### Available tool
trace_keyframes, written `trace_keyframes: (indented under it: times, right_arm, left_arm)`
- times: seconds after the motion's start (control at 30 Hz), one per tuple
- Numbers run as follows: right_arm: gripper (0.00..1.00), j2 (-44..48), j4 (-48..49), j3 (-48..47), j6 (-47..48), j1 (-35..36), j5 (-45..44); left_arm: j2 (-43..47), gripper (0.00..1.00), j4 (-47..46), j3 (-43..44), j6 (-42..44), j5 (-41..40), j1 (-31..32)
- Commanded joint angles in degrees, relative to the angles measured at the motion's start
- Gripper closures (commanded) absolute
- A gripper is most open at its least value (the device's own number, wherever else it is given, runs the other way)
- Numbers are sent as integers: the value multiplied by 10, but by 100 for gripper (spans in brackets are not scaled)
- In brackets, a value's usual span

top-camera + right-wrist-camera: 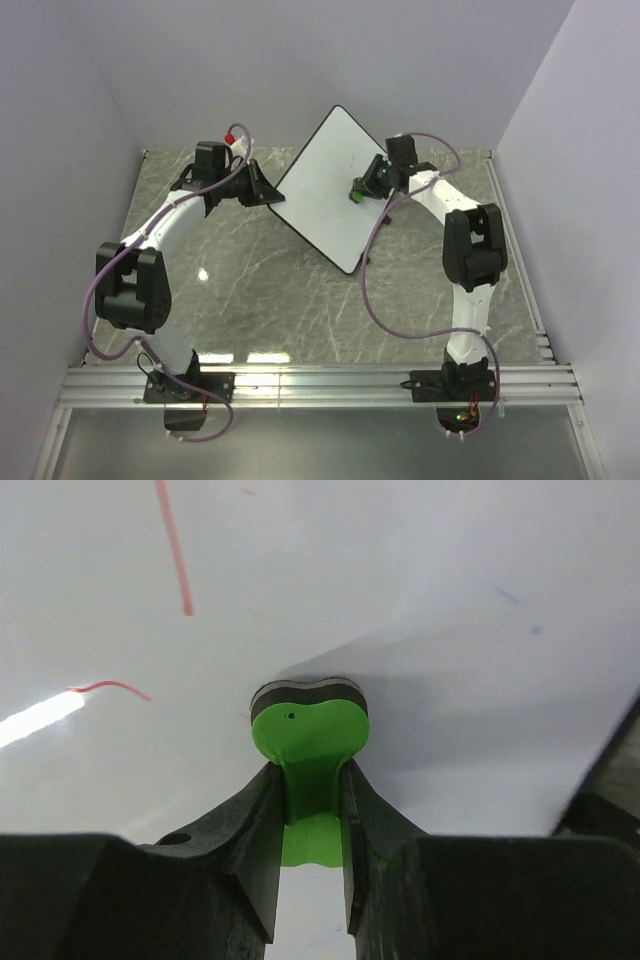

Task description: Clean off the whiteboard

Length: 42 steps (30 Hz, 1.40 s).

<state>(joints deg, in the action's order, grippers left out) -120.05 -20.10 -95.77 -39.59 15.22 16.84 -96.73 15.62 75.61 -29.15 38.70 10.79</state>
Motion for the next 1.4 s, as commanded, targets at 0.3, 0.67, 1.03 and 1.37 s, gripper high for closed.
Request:
trace_keyframes:
  times: [0.3,0.67,1.03,1.37]
  right_arm:
    - [100,-47,-64,9,-5,60,-46]
    - [100,-210,-112,-380,-60,72,100]
    - [100,-204,-109,-289,-69,67,69]
    - [100,-184,-188,-215,-62,6,-16]
  left_arm:
    - [8,100,109,-6,86,-11,16]
    - [-10,100,127,-13,111,0,23]
    - [-7,100,145,-13,124,-8,35]
    - [-2,100,142,-13,123,6,35]
